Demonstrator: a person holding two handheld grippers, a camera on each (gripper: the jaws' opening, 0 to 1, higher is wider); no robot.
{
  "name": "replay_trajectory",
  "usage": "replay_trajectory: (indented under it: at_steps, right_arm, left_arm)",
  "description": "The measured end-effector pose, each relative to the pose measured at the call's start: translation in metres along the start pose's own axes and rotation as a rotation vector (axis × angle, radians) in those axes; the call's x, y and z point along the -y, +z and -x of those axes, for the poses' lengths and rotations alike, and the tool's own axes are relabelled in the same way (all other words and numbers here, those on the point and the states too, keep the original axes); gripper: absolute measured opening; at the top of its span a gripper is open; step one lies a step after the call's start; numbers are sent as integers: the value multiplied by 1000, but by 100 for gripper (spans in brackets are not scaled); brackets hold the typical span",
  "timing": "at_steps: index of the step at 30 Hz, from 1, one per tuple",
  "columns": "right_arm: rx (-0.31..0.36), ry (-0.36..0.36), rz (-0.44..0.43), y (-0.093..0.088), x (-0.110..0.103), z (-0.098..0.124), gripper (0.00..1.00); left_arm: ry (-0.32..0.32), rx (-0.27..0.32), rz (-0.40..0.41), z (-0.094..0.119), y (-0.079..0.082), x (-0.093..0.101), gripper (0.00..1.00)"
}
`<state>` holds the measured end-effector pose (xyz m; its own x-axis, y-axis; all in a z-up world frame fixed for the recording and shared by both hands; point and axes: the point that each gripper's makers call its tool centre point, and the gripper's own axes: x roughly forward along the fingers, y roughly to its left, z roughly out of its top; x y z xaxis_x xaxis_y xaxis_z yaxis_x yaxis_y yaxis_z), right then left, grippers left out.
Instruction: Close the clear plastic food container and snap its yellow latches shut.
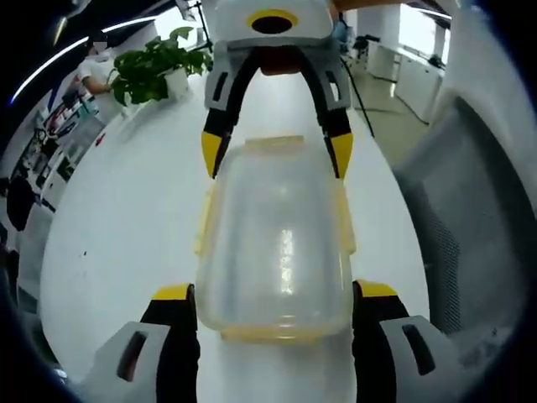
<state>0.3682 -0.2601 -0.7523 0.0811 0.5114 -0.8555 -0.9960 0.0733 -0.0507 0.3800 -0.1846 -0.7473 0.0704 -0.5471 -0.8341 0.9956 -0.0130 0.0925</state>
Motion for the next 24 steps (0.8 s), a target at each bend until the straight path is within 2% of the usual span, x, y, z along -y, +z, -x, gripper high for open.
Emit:
replay_trajectory:
  at_steps: [24]
  right_arm:
    - [-10,12,24,62,-15,-38,74]
  left_arm:
    - [8,-11,18,40,-61,12,72]
